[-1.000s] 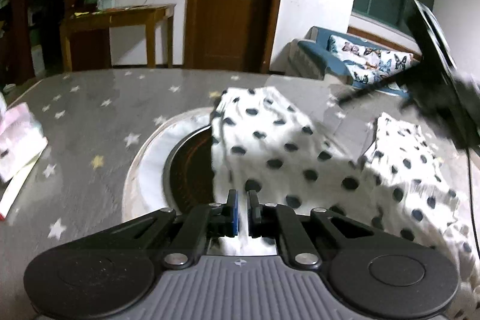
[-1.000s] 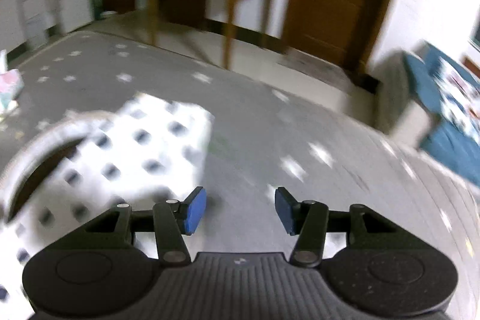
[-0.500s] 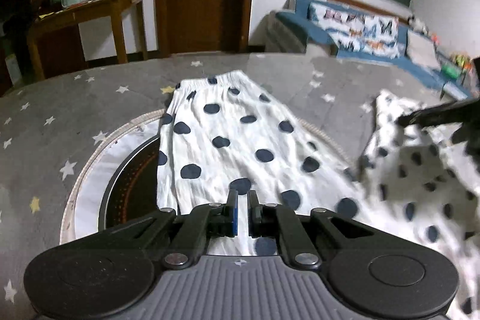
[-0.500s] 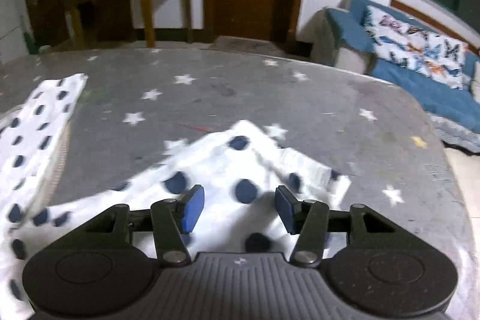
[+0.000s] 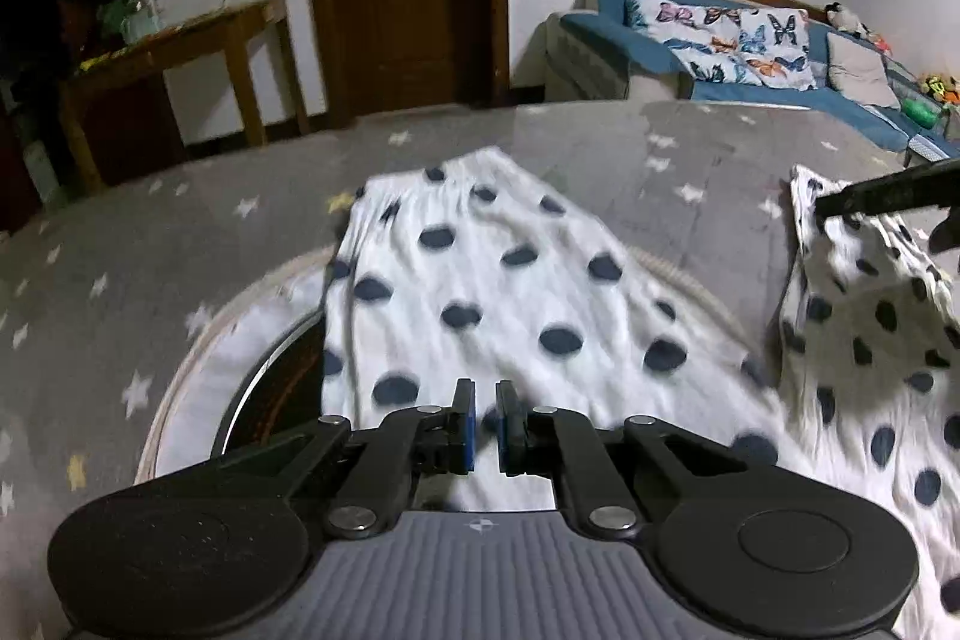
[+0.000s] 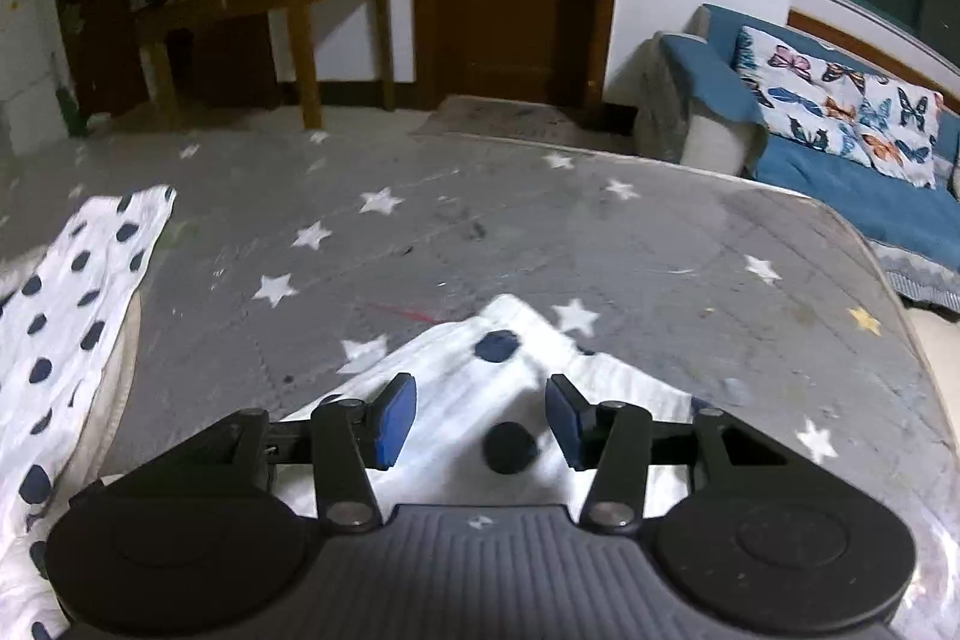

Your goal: Fold clothes

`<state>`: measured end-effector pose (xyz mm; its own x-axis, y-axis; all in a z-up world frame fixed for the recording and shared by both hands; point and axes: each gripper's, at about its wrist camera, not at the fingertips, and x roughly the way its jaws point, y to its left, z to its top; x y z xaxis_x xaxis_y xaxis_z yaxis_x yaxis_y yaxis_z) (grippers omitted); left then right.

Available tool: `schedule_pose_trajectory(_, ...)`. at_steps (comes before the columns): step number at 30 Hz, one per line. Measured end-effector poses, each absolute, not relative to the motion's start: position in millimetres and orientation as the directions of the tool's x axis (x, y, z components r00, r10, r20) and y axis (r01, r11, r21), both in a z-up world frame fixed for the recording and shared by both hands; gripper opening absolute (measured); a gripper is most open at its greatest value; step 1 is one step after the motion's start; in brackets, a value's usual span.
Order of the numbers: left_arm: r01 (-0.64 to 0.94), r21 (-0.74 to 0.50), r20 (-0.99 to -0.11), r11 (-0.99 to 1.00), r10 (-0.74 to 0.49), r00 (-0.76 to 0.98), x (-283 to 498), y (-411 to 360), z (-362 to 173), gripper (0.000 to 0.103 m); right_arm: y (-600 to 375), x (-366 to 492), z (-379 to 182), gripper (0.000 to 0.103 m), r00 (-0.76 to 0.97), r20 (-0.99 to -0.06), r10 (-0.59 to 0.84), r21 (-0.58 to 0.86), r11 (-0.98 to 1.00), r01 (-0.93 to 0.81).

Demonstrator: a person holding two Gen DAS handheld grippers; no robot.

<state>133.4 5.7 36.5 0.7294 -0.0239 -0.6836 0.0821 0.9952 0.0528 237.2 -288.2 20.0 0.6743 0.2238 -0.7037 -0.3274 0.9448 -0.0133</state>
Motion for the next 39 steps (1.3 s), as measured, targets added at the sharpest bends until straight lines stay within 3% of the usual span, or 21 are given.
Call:
schedule_pose_trajectory(7, 0.084, 0.08, -0.688, 0.993, -0.006, 0.726, 170, -3, 22, 0.009, -295, 243, 15, 0.049, 0.7, -0.689, 0.188, -0.034, 0.956, -0.29)
schedule_pose_trajectory(17, -0.021, 0.169, -0.657, 0.985, 0.129, 0.743, 183, 4, 18, 0.009, -323, 241, 19, 0.049, 0.736, -0.666, 0.122, -0.068, 0.972, -0.223)
schedule_pose_trajectory(21, 0.011, 0.131, -0.67, 0.991, 0.08, 0.738, 169, 3, 25, 0.009, -329, 219, 31, 0.05, 0.724, -0.668, 0.173, -0.032, 0.965, -0.26)
schedule_pose_trajectory(30, 0.209, -0.001, -0.677, 0.978, -0.154, 0.72, 96, -27, 51, 0.011, -311, 136, 41, 0.049, 0.651, -0.681, 0.335, 0.045, 0.907, -0.419)
schedule_pose_trajectory(39, 0.29, 0.009, -0.676, 0.957, -0.208, 0.707, 33, -41, 51, 0.011, -305, 81, 26, 0.048, 0.644, -0.698, 0.315, 0.012, 0.903, -0.429)
